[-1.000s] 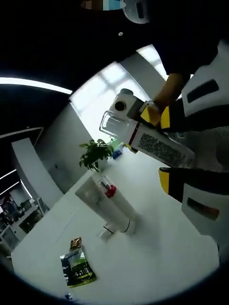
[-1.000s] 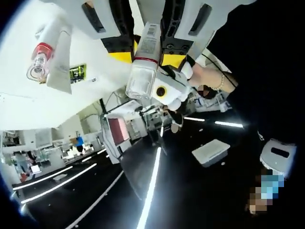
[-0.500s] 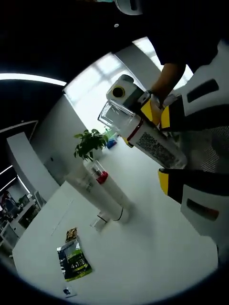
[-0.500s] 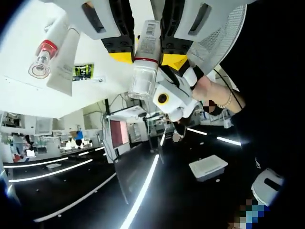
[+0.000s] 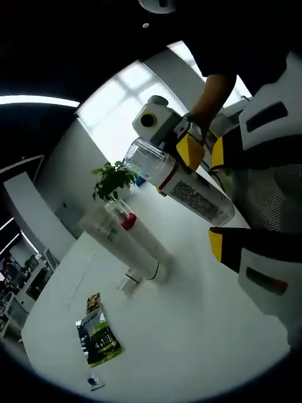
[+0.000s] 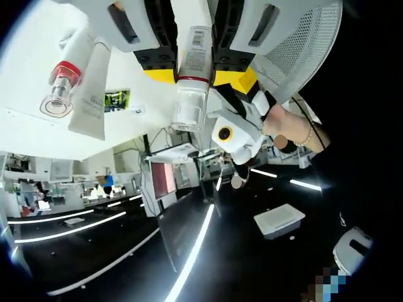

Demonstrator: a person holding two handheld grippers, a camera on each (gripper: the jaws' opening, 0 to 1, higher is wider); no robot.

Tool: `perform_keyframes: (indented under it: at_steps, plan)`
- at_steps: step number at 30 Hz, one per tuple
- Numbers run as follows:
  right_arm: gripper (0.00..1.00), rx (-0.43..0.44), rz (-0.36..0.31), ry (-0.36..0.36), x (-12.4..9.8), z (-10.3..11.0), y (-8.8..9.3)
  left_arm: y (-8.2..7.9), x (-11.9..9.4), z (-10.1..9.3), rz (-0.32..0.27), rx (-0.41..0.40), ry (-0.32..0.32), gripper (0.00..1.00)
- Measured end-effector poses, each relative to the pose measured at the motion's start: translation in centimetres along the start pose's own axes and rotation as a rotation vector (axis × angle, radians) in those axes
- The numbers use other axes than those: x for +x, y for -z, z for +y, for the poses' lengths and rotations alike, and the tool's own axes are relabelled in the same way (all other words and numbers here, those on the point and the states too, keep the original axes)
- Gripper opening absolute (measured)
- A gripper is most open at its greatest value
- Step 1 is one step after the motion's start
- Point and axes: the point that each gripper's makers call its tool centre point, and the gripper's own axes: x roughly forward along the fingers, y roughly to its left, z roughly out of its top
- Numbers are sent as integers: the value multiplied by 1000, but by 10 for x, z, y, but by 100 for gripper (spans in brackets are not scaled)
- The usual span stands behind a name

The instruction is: Arrange the skincare products in the storage area until every visible bottle or jar stands upright without overlapping.

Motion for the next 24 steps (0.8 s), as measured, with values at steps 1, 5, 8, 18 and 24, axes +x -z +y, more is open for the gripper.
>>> perform_keyframes:
  at_steps: [1,5,8,18,24]
  plan:
    - [9,3,1,-1,1,-1,2,0,-1,2,1,0,-4,30]
    - [9,6,-1,4,5,-8,8,-1,-4,12,5,7,-32,33]
    - [9,14,-7,9,7,-13,11,-2,-7,17,-1,9,-49,35]
    - [9,11,2,45,9,-35,22,-6,-16,35,-14,33,-105,42]
    - [9,-5,6,58,12,-43,27,-6,-20,44,-11,62,-149,51]
